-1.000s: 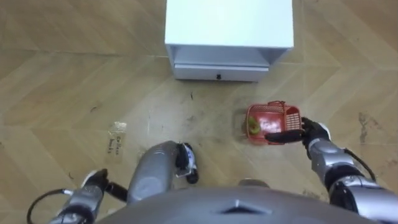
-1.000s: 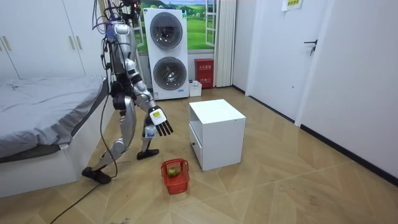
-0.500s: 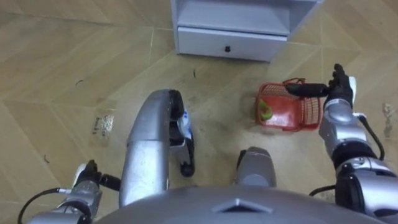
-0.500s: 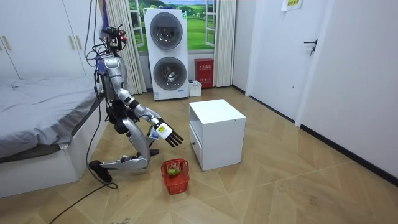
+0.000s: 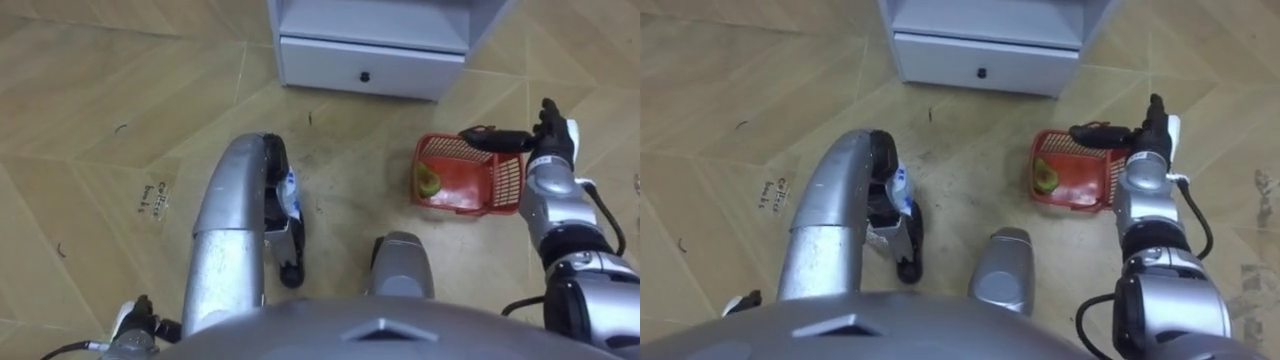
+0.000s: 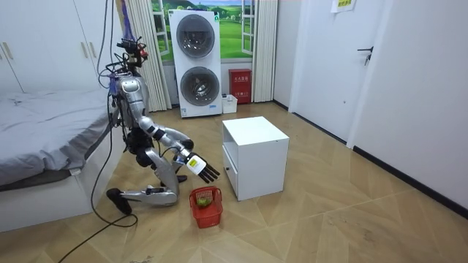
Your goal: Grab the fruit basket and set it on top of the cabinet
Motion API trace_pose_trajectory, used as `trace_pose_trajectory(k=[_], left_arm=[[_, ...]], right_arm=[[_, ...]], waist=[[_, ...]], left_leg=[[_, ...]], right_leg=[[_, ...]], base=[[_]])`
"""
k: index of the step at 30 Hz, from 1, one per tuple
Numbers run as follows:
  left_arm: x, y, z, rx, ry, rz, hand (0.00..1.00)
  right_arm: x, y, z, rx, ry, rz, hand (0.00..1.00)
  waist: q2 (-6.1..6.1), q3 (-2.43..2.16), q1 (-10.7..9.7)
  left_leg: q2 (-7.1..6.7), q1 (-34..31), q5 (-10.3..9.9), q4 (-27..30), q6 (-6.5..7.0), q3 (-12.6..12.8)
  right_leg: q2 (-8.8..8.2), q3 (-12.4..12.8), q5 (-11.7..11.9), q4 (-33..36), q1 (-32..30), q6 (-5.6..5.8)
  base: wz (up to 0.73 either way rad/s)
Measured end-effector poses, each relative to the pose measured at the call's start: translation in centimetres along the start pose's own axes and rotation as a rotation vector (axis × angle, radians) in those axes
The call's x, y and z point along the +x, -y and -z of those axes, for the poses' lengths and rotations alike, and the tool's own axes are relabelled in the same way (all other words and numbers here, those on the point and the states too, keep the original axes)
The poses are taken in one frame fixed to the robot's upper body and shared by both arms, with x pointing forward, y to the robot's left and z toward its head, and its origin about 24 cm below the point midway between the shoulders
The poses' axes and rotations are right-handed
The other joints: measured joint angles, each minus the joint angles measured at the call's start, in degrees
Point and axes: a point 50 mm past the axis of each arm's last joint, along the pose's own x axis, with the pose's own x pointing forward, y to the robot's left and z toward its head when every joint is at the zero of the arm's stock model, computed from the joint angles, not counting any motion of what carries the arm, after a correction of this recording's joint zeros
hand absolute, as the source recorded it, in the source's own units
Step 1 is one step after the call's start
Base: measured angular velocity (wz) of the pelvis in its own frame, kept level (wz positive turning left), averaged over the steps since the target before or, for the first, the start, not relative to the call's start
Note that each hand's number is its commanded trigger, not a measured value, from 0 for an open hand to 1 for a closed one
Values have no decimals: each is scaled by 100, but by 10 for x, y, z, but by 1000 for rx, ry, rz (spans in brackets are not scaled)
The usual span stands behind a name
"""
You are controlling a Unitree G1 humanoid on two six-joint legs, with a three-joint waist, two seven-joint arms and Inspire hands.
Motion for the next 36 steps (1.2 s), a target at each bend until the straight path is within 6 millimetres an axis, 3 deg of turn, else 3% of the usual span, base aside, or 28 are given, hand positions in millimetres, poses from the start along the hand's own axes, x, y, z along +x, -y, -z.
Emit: trace_pose_trajectory(k=[4, 5, 10, 16, 22, 30, 36], left_arm=[[-1, 2, 5, 13, -9, 12, 0], [-2, 10, 0, 11, 5, 36, 0], [-2, 15, 0, 58, 15, 78, 0], [-3, 19, 0, 105, 23, 140, 0], [-3, 19, -6, 112, 46, 149, 0], [-3, 20, -8, 131, 61, 161, 0], [-3, 20, -9, 117, 63, 179, 0]], right_arm=[[2, 4, -5, -27, 20, 7, 0], [4, 9, -13, -46, 42, 15, 0], [5, 9, -14, -57, 43, 2, 0], [7, 16, -11, -58, 16, 3, 0], [8, 16, -11, -18, 8, -3, 0], [8, 15, -11, -47, 11, -32, 0], [7, 18, 8, -45, -76, -50, 0]], waist=[[4, 2, 18], [129, 81, 98], [183, 57, 119], [247, 23, 160], [280, 21, 162], [314, 29, 178], [354, 53, 331]], left_leg=[[67, -227, -54, 362, -257, 1], [177, -340, -48, 439, -361, -118], [184, -394, 73, 294, -589, -144], [202, -444, 85, 264, -612, -138], [212, -549, 85, 261, -612, -124], [255, -684, 89, 243, -620, -85], [288, -711, 96, 235, -636, -77]], right_leg=[[103, 137, -240, 523, -4, -137], [296, 177, -244, 619, -121, -186], [341, 239, -256, 717, -285, -181], [345, 270, -267, 723, -406, -158], [344, 313, -268, 739, -563, -156], [353, 377, -272, 764, -740, -149], [383, 410, -283, 779, -797, -125]], base=[[-5], [-24], [-6], [0], [0], [0], [-1]])
